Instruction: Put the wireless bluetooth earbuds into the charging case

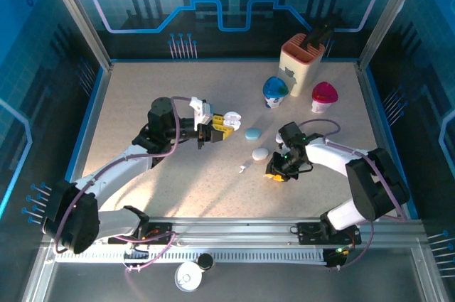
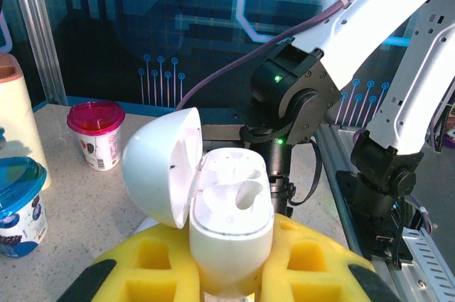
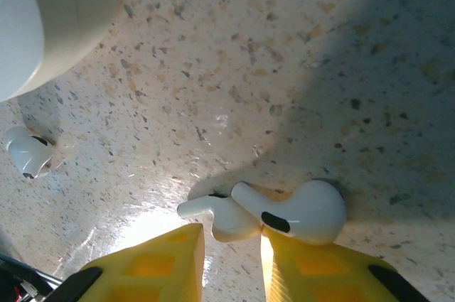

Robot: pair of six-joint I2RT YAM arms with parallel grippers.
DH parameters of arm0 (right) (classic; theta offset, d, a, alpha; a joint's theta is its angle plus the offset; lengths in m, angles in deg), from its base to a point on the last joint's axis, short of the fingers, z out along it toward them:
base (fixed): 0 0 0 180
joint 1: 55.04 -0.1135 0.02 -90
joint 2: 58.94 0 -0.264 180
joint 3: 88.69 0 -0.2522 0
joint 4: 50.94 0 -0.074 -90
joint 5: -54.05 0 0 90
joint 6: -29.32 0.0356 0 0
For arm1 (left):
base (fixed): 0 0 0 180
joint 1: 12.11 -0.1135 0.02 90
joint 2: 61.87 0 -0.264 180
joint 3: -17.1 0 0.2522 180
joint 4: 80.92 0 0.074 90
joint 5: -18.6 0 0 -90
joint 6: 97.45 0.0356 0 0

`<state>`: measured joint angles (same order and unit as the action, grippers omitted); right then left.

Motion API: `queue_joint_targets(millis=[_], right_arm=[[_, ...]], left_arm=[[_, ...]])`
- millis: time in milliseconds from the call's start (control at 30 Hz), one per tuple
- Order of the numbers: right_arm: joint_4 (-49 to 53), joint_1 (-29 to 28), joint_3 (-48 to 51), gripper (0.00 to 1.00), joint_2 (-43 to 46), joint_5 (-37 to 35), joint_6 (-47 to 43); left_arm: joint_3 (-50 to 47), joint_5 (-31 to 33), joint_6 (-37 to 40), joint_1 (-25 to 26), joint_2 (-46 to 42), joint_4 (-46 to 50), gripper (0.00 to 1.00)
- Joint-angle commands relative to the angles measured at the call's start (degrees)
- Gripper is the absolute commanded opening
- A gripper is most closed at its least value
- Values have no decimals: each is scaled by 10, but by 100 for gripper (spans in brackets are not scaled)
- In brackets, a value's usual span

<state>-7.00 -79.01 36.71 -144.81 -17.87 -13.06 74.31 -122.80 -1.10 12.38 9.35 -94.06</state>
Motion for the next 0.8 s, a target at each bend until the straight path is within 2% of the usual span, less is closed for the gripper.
queue_joint_targets(millis=[0, 200, 400, 533, 767], right_arm=[[-11, -7, -14, 23, -18, -11, 0], [-5, -10, -23, 22, -28, -18, -2], [-11, -12, -32, 25, -19, -23, 2], [-13, -14, -39, 30, -23, -27, 3], [-23, -22, -48, 31, -28, -21, 4]], left_arm=[[-10, -11, 7, -3, -9, -13, 1], [-12, -10, 6, -3, -12, -12, 2], [-15, -10, 7, -4, -12, -13, 2], [-16, -10, 7, -4, -11, -15, 2], [-21, -9, 7, -4, -12, -17, 2]])
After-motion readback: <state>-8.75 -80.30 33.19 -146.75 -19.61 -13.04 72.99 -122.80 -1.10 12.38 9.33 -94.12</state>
